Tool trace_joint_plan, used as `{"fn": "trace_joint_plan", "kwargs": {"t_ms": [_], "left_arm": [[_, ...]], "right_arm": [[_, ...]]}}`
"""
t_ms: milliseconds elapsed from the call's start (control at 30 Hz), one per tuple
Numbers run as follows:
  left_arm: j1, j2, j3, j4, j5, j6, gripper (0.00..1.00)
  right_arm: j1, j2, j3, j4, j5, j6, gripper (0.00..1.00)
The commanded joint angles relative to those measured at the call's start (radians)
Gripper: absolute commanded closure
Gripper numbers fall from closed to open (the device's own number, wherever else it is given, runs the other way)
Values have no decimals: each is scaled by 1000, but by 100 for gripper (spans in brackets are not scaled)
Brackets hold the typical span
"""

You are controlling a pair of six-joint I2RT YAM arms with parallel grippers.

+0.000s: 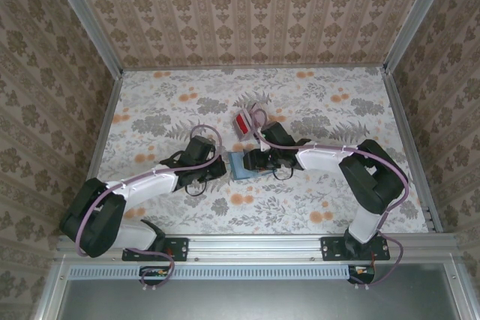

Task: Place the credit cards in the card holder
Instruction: Flip over the card slot on the card holder.

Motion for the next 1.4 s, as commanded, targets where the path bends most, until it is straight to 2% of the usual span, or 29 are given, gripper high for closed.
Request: {"fn": "trace_joint_plan", "kwargs": {"t_ms": [0, 500, 767, 800, 900, 1033, 1167, 1367], "left_arm": [[16, 4, -8, 0, 2, -5, 100], [24, 76, -58, 74, 5, -16, 100], [25, 128, -68, 117, 18, -20, 100], [27, 127, -63, 111, 22, -19, 95], [27, 90, -40, 57, 7, 1, 69], [34, -2, 23, -73, -38, 46, 61], [48, -80, 87, -156, -62, 76, 58], [59, -61, 198, -177, -26, 103, 56]], "right_arm": [[-19, -2, -33, 16, -40, 26, 53], [-106, 23, -133, 218, -241, 100, 50], [-126, 39, -150, 253, -261, 115, 50], [-127, 40, -153, 254, -263, 115, 50], [-130, 44, -153, 247, -264, 111, 50], [-131, 47, -156, 242, -263, 107, 50], [-131, 47, -159, 242, -257, 107, 50], [-131, 40, -158, 232, -254, 103, 50]]}}
